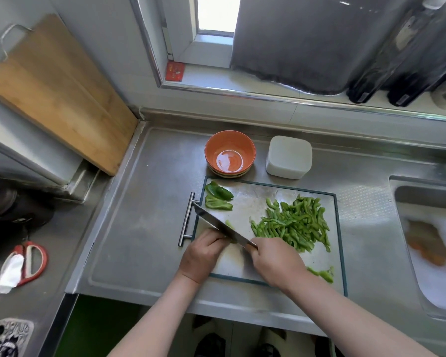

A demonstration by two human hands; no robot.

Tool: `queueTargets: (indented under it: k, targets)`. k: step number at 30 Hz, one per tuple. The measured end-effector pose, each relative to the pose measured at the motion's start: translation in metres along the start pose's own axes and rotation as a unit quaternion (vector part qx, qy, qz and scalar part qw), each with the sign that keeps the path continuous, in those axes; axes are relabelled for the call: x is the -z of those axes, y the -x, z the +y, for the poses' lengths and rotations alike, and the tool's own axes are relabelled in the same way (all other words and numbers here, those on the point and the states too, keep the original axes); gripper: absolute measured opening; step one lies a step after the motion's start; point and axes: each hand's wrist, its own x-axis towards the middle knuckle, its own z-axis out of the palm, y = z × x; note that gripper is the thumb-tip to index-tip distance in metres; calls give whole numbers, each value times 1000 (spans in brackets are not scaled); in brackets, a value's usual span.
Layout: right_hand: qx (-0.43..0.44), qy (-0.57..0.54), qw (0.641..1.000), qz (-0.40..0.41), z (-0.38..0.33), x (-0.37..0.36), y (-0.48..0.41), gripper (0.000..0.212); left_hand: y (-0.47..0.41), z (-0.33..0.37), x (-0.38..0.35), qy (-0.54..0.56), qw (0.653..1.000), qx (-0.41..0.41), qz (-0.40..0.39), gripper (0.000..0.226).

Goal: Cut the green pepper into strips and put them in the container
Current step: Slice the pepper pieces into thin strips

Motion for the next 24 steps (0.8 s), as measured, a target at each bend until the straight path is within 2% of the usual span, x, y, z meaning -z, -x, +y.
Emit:
queueTargets:
  k: [6, 24]
  targets:
    - [35, 22, 999, 34, -2, -4, 12, 29, 0, -1, -1, 11, 1000, -7, 18, 22]
    - [3, 37, 999, -6, 0, 5, 16, 27, 3, -1, -3, 11, 1000, 7, 15, 15]
